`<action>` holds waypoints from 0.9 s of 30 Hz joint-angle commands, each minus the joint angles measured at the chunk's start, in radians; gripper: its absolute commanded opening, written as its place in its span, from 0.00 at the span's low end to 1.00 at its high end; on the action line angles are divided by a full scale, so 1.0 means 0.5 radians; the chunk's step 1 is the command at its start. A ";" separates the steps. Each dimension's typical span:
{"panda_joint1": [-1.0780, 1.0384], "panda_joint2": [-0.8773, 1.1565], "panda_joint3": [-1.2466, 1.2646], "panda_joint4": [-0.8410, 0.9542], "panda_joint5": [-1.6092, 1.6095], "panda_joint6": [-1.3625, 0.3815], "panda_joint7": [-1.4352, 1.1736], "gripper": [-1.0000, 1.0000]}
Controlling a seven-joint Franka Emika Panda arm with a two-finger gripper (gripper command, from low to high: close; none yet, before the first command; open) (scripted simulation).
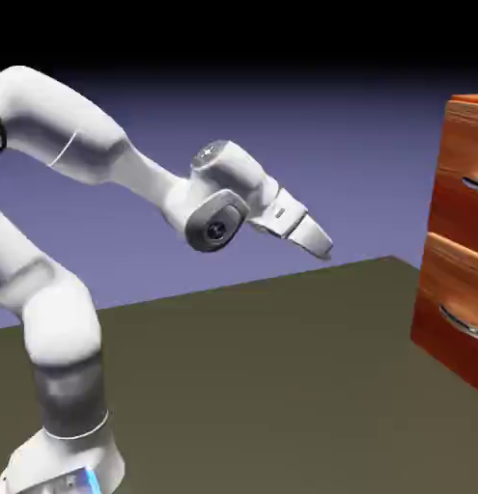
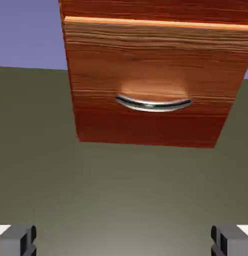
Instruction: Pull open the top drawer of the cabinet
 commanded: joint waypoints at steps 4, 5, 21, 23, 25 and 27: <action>-0.108 0.213 0.178 0.112 -0.268 -0.048 -0.348 0.50; -0.135 0.266 0.223 0.141 -0.335 -0.060 -0.435 0.50; -0.566 1.117 0.935 0.590 -1.407 -0.251 -1.827 0.50; -0.620 1.224 1.024 0.647 -1.541 -0.275 -2.001 0.50; -0.674 1.330 1.113 0.703 -1.675 -0.299 -2.175 0.50; -0.728 1.436 1.202 0.759 -1.809 -0.323 -2.349 0.50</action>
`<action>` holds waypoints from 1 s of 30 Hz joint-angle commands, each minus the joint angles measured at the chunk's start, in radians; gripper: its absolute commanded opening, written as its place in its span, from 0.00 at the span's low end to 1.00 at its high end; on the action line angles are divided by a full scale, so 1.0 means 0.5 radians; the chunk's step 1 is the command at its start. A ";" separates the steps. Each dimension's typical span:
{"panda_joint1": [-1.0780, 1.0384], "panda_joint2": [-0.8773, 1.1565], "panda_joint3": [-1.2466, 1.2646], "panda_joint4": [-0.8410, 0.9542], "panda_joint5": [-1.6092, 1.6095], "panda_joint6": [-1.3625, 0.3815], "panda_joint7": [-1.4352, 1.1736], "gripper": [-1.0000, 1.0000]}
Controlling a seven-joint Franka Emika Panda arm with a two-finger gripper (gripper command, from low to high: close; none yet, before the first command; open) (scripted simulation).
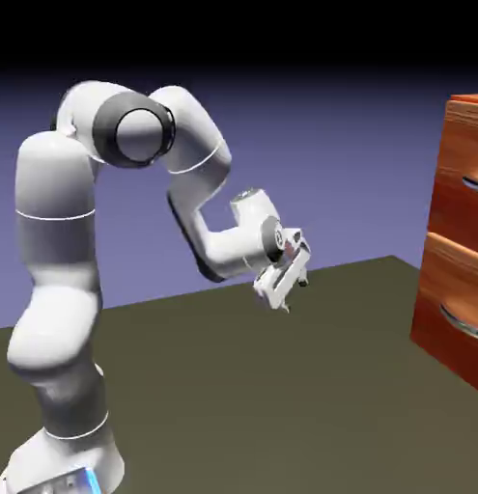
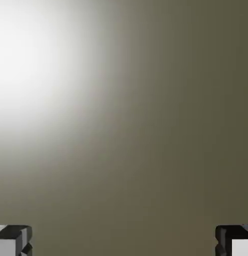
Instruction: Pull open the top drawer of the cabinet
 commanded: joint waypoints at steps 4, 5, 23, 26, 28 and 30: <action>-0.108 0.213 0.178 0.112 -0.268 -0.048 -0.348 0.50; -0.135 0.266 0.223 0.141 -0.335 -0.060 -0.435 0.50; -0.620 1.224 1.024 0.647 -1.541 -0.275 -2.001 0.50; -0.701 1.383 1.157 0.731 -1.742 -0.311 -2.262 0.50; -0.755 1.489 1.246 0.787 -1.876 -0.335 -2.436 0.50; -0.809 1.596 1.335 0.843 -2.009 -0.359 -2.609 0.50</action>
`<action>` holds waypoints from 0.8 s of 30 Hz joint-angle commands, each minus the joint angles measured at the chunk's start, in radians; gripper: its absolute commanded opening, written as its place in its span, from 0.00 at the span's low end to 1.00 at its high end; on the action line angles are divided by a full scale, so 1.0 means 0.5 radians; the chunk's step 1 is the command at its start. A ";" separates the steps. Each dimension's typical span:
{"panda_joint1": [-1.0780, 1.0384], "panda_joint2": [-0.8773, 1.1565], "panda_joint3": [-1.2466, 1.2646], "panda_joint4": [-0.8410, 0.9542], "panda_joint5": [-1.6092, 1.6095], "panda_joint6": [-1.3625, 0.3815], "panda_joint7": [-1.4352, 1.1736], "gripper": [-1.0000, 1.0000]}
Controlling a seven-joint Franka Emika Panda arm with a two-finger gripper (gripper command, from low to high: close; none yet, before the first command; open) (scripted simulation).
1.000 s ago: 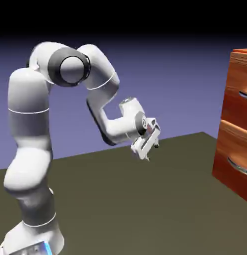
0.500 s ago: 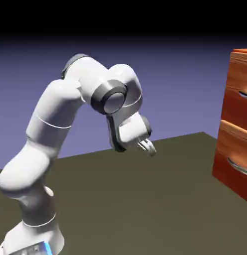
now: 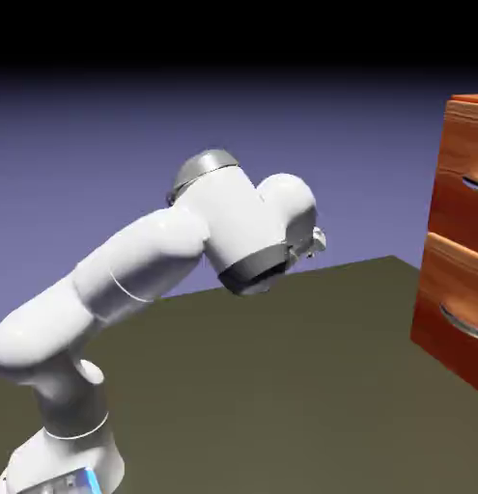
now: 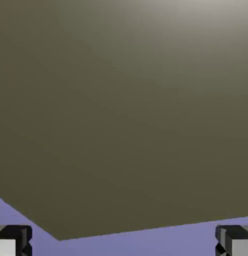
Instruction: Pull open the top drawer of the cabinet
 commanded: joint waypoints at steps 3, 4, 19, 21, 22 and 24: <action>-0.081 0.160 0.134 0.084 -0.201 -0.036 -0.261 0.50; -0.108 0.213 0.178 0.112 -0.268 -0.048 -0.348 0.50; -0.512 1.011 0.846 0.534 -1.273 -0.227 -1.653 0.50; -0.566 1.117 0.935 0.590 -1.407 -0.251 -1.827 0.50; -0.593 1.170 0.979 0.619 -1.474 -0.263 -1.914 0.50; -0.647 1.277 1.068 0.675 -1.608 -0.287 -2.088 0.50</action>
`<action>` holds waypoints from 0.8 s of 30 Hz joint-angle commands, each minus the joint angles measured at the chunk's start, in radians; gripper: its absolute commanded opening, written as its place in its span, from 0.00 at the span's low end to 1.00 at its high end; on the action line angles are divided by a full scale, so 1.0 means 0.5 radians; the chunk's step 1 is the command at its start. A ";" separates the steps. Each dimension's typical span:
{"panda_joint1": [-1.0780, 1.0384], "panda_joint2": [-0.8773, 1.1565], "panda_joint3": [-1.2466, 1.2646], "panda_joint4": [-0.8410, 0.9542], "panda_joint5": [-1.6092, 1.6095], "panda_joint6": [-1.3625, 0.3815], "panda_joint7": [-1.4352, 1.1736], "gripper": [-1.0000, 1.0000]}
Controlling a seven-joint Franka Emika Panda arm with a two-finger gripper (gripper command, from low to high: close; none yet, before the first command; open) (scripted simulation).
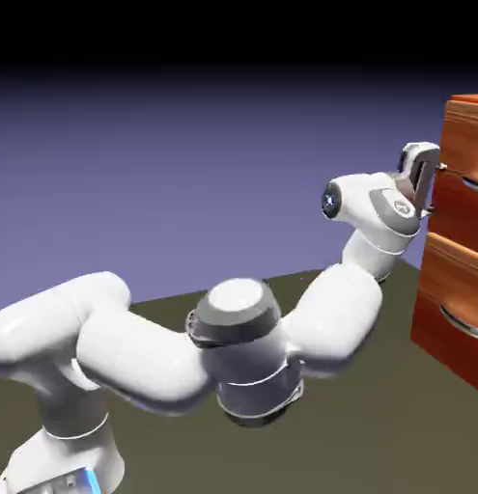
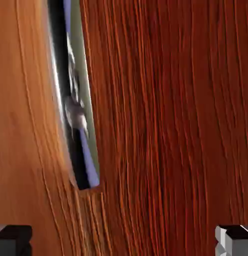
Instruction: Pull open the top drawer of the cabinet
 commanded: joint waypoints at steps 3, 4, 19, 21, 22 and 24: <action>0.040 0.006 0.009 0.078 -0.008 0.024 -0.033 0.50; 0.085 0.001 0.008 0.151 -0.001 0.051 -0.048 0.50; 0.040 0.106 0.072 0.026 -0.022 -0.025 -0.127 0.00; -0.050 0.126 0.074 -0.119 -0.027 -0.079 -0.113 0.00; -0.096 0.134 0.074 -0.191 -0.028 -0.105 -0.102 0.00; -0.190 0.148 0.073 -0.336 -0.028 -0.155 -0.083 0.00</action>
